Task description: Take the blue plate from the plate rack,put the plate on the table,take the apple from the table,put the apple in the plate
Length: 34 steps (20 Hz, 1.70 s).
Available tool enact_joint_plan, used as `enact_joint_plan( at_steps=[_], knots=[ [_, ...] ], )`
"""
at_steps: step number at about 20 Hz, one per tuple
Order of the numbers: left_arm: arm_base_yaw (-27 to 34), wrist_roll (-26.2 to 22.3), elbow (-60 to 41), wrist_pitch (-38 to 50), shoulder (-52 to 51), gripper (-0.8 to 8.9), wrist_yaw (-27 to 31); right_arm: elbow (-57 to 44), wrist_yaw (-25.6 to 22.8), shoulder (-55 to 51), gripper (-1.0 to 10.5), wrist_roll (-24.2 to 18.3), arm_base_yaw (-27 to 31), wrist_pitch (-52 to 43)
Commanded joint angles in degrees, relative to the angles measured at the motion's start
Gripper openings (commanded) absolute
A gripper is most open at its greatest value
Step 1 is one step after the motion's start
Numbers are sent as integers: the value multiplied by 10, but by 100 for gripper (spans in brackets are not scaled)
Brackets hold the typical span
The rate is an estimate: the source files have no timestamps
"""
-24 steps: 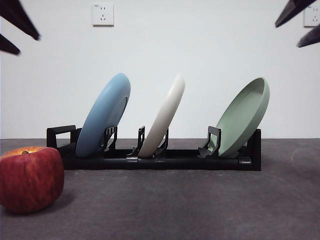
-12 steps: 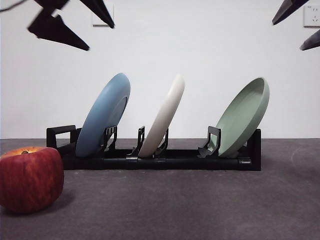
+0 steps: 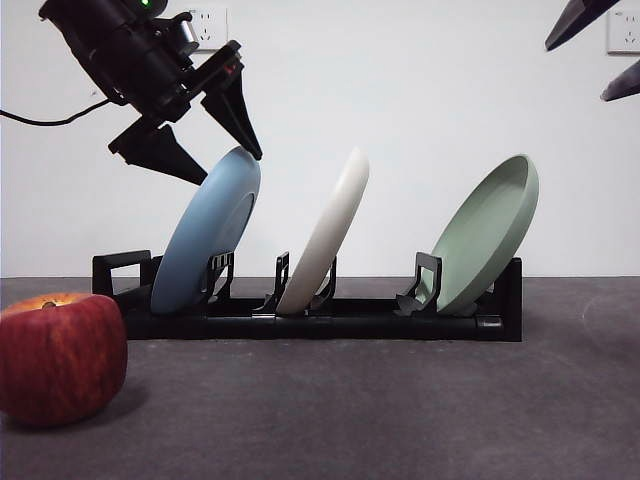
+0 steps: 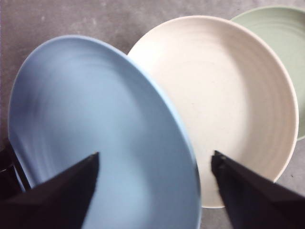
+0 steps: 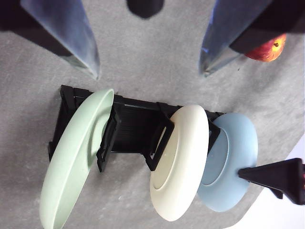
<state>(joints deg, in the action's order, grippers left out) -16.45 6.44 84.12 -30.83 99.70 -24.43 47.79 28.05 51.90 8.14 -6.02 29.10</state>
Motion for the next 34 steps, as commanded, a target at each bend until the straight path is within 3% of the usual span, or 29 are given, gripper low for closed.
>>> enact_joint_plan(
  at_steps=[1,2,5,14,19,22,27,29,34],
  knots=[
    [-5,-28,-1,11,4,31,2,2,-1,1,347,-1,0,-3],
    [-9,-37,-1,12,4,-9,2,2,-2,1,347,-1,0,-3],
    [-12,-39,-1,14,4,-8,2,2,-30,1,347,-1,0,-3],
    [-35,-71,65,-35,-61,-8,-12,2,-30,1,347,-2,0,-4],
    [-89,-153,87,-130,-175,-8,-9,2,-29,1,348,-1,0,-4],
    [-140,-190,87,-230,-252,-8,55,7,-30,0,348,-1,0,-4],
    [-252,-179,81,-305,-312,-6,145,52,-62,-10,349,0,1,-1],
    [-306,-159,54,-297,-312,-6,188,72,-73,-17,349,0,1,5],
    [-446,-74,-118,-156,-311,-7,322,102,-75,-32,349,-1,1,40]
  ],
)
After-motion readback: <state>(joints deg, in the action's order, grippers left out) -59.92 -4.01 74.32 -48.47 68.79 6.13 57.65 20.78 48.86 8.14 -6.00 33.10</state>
